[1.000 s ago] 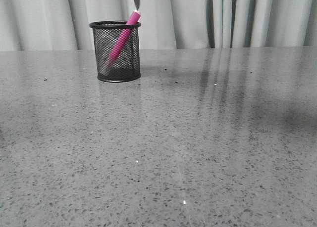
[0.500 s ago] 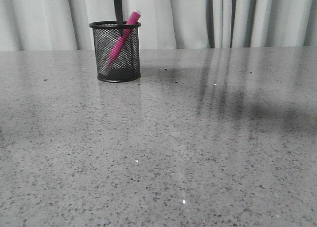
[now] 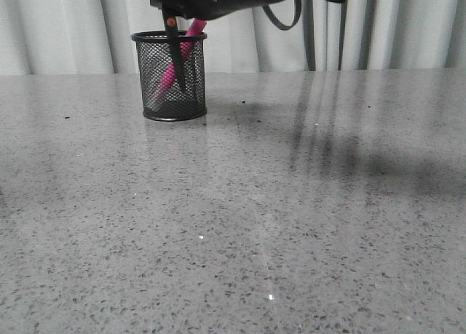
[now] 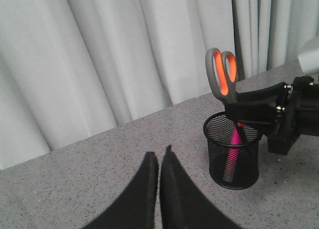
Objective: Put pen and scissors into bin
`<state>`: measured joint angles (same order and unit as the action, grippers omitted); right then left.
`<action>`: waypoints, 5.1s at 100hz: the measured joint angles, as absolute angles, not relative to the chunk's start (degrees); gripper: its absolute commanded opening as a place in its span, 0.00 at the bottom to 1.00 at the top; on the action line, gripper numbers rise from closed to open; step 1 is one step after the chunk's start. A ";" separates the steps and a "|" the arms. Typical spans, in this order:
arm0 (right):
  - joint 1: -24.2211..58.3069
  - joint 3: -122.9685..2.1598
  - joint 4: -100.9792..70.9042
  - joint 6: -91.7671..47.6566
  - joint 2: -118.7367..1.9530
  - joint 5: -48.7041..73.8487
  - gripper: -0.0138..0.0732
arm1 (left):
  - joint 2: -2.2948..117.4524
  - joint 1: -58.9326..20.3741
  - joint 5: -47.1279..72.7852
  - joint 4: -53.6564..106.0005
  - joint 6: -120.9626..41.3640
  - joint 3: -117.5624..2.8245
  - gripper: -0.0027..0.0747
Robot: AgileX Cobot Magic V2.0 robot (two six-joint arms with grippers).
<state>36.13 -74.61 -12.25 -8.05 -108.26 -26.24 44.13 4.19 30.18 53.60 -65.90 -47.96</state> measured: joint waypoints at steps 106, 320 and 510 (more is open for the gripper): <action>35.64 -74.20 -12.25 -10.15 -101.03 -27.99 0.37 | 44.13 4.19 30.18 53.60 -65.90 -47.96 0.01; 20.83 -1.90 -15.88 -15.02 -33.07 -39.85 0.07 | 0.71 4.19 8.24 65.12 -65.90 -8.51 0.01; 20.83 -1.90 -16.09 -15.02 -33.07 -39.85 0.07 | -0.20 3.78 3.27 2.39 -8.05 0.15 0.01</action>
